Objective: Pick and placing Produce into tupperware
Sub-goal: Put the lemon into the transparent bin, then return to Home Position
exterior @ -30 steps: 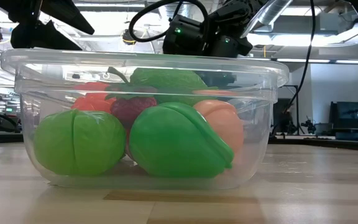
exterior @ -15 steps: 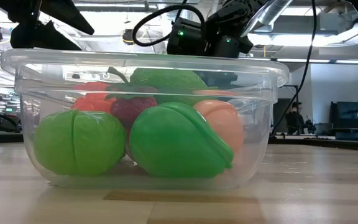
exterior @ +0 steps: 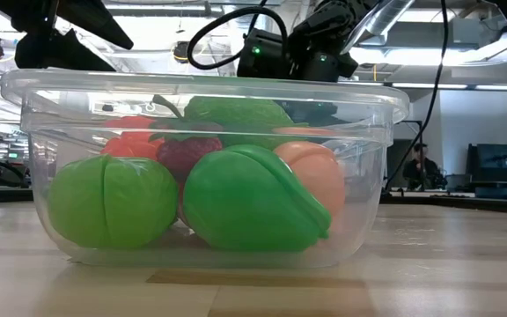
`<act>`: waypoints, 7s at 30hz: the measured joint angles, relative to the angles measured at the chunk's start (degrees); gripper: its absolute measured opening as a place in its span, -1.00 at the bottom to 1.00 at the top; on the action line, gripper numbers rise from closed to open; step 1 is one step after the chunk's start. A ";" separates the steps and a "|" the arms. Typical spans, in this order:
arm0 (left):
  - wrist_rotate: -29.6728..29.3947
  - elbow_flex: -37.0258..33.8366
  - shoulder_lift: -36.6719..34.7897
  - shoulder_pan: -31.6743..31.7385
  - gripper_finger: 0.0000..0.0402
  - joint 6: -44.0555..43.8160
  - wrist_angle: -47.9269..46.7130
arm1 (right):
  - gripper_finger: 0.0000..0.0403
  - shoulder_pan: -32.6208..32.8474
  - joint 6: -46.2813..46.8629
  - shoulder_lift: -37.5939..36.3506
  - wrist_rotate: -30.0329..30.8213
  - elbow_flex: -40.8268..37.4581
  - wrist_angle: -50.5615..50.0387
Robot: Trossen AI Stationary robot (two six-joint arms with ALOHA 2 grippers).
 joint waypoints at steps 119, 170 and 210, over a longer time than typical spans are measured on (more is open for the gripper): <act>9.05 0.00 0.00 -3.05 0.39 5.36 3.34 | 0.20 15.91 50.32 -20.15 2.82 -13.70 44.30; 9.66 0.00 -0.02 -8.81 0.39 28.04 15.39 | 0.20 20.75 62.77 -4.74 19.65 -12.96 53.05; 8.96 0.00 -0.02 -8.79 0.39 28.03 14.93 | 0.29 20.24 61.61 -4.04 11.92 -12.92 54.44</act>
